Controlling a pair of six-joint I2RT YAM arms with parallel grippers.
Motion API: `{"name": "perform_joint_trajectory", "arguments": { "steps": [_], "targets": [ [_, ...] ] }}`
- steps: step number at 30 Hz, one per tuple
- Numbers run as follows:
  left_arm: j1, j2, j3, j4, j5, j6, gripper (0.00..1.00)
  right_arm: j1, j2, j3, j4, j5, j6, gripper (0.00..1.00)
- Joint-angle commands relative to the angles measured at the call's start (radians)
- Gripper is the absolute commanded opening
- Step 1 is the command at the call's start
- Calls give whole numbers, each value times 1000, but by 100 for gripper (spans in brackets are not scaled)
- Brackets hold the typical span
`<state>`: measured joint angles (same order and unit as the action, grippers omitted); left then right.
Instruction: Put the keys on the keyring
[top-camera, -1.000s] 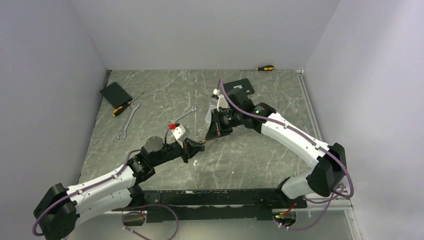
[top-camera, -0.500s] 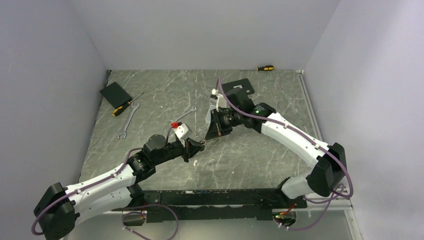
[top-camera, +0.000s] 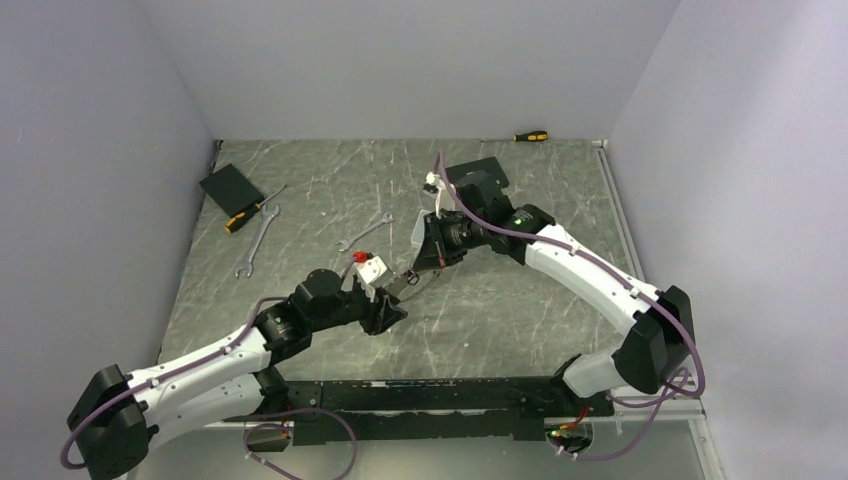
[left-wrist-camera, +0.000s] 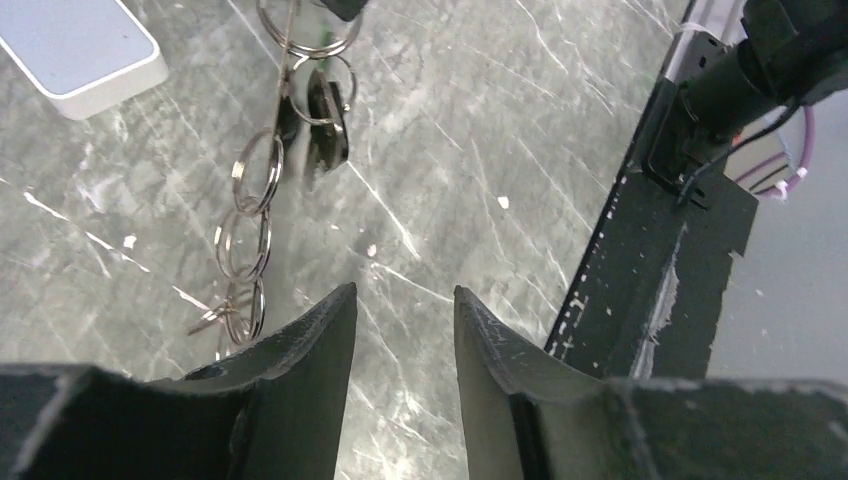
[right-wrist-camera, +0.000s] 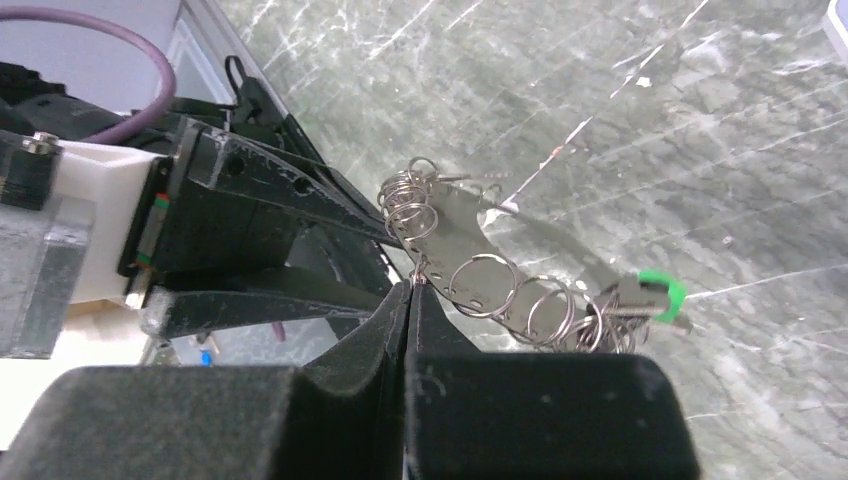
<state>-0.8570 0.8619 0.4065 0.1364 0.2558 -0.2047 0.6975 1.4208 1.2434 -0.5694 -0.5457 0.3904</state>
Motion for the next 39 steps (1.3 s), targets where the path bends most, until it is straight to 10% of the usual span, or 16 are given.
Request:
{"name": "perform_joint_trajectory", "arguments": {
  "steps": [1,15,28,39],
  "targets": [
    [-20,-56,77,-86,50,18,45,-1,-74,-30,93,4,-83,0],
    [-22,-83,324,-406,135,152,29,196,-286,-229,306,-61,-495,0],
    [-22,-121,378,-552,277,297,19,245,-303,-277,410,-94,-526,0],
    [-22,-117,363,-492,360,352,40,247,-293,-261,418,-96,-520,0]
  ]
}}
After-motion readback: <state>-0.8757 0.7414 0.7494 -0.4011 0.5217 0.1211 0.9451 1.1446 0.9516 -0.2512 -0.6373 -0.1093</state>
